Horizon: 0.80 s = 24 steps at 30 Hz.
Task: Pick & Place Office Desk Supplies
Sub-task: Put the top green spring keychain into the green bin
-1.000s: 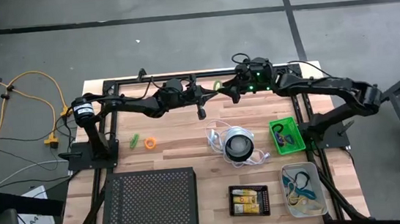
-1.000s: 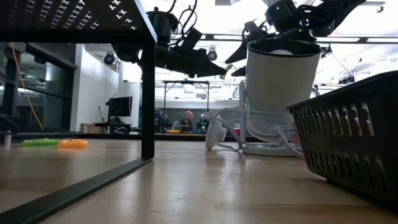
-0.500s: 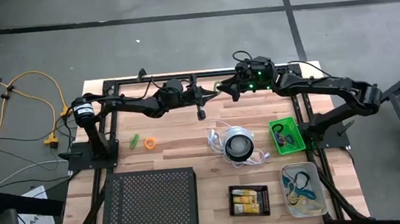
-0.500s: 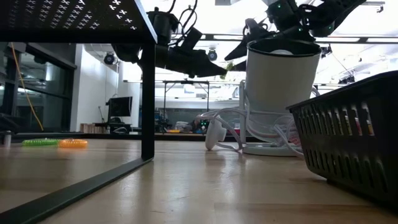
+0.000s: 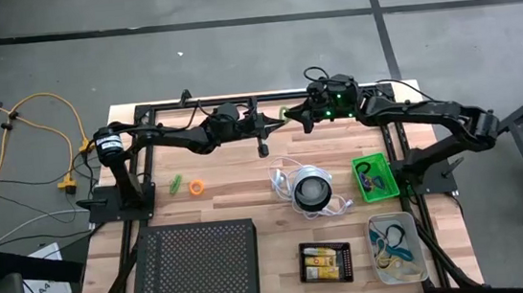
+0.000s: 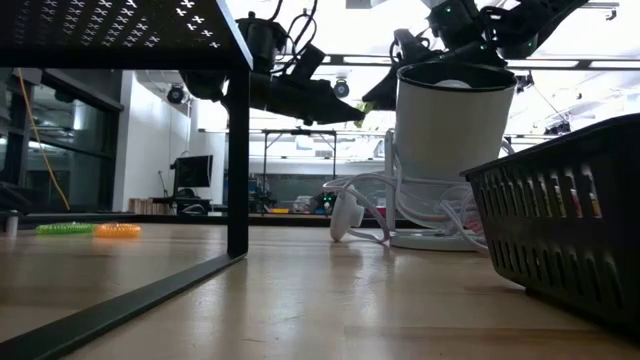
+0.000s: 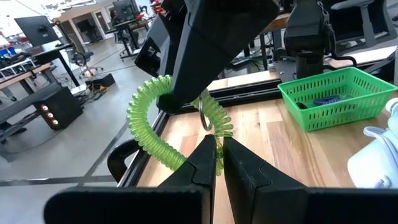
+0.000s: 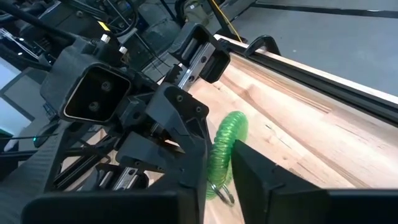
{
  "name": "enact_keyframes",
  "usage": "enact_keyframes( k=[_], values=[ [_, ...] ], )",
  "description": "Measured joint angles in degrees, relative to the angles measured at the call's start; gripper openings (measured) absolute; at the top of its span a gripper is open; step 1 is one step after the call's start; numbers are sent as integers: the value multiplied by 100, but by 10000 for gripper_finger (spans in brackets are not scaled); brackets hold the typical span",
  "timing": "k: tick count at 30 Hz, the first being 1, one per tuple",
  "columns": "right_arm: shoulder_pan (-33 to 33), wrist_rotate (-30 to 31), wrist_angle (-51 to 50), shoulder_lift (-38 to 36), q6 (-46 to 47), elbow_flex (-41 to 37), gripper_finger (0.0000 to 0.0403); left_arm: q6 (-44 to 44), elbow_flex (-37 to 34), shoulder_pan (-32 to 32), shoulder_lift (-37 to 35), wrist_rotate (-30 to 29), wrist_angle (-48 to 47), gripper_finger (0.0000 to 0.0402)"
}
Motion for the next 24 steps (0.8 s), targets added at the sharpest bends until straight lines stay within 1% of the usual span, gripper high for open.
enact_keyframes(
  k=[5, 8, 16, 20, 24],
  values=[
    [0, 0, 0, 0, -35, 0, 28, 0, 0, 0, 0, 12, 0, 16],
    [0, -43, 0, 0, -39, 0, 16, 0, 0, 0, 0, 12, -2, 16],
    [0, -95, -39, 0, -39, 0, 19, 9, 0, 0, 0, 12, -2, 20],
    [-2, -173, -75, -11, 77, 0, 16, 42, 0, 0, 0, 12, 0, 34],
    [-48, -127, -501, -118, 74, 0, 15, 44, 0, 0, 0, 10, 3, 53]
  ],
)
